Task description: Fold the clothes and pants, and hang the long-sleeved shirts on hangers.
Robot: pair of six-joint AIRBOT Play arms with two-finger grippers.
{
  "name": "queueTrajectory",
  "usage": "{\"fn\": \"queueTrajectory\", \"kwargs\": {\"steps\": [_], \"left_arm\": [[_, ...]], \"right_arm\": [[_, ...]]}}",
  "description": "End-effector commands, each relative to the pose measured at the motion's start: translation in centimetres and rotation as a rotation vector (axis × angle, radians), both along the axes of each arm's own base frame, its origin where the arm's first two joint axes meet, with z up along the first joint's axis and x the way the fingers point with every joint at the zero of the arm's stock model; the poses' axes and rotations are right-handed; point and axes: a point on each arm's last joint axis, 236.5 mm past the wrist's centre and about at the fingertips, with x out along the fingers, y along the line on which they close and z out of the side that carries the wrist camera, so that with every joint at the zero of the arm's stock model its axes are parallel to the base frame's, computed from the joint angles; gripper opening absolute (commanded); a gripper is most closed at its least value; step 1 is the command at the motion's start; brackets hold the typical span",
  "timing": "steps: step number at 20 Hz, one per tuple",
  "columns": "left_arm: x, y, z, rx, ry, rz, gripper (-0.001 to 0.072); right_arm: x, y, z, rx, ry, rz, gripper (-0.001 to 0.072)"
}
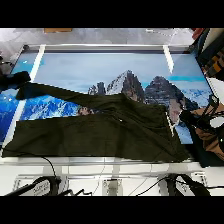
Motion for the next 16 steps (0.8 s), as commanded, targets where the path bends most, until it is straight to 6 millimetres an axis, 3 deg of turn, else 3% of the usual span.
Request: {"fn": "queueTrajectory", "kwargs": {"steps": [1, 2, 4, 6, 8, 10, 14, 15, 16], "left_arm": [[-2.6, 1.0, 0.9, 0.094, 0.054, -0.006, 0.002], [-2.2, 1.1, -0.5, 0.085, 0.084, -0.009, 0.002], [-0.5, 0.7, -5.1, 0.051, 0.171, -0.03, 0.002], [1.9, 0.5, -10.0, 0.04, 0.22, -0.047, 0.002], [5.0, 0.3, -13.2, 0.049, 0.191, -0.051, 0.002], [8.5, 0.6, -13.9, 0.061, 0.075, -0.014, 0.002], [13.2, 2.5, -10.2, 0.05, -0.201, 0.104, 0.0023], [13.5, 3.0, -9.6, 0.057, -0.232, 0.115, 0.0082], [13.4, 3.4, -9.6, 0.057, -0.232, 0.121, 0.0307]], "right_arm": [[0.0, 0.0, 0.1, -0.001, -0.001, 0.001, 0.0383], [0.0, 0.0, 0.1, -0.001, -0.001, 0.001, 0.0382], [0.0, 0.0, 0.0, -0.001, -0.001, 0.001, 0.0382], [0.1, 0.0, 0.1, -0.002, -0.003, 0.001, 0.0383], [0.1, -0.1, 0.1, -0.004, -0.007, -0.001, 0.0382], [0.3, -0.2, 0.3, -0.01, -0.017, -0.005, 0.0382], [0.6, -0.5, 0.5, -0.017, -0.031, -0.011, 0.0382], [0.6, -0.5, 0.4, -0.018, -0.031, -0.011, 0.0382], [0.6, -0.5, 0.4, -0.017, -0.031, -0.011, 0.0383]]}}
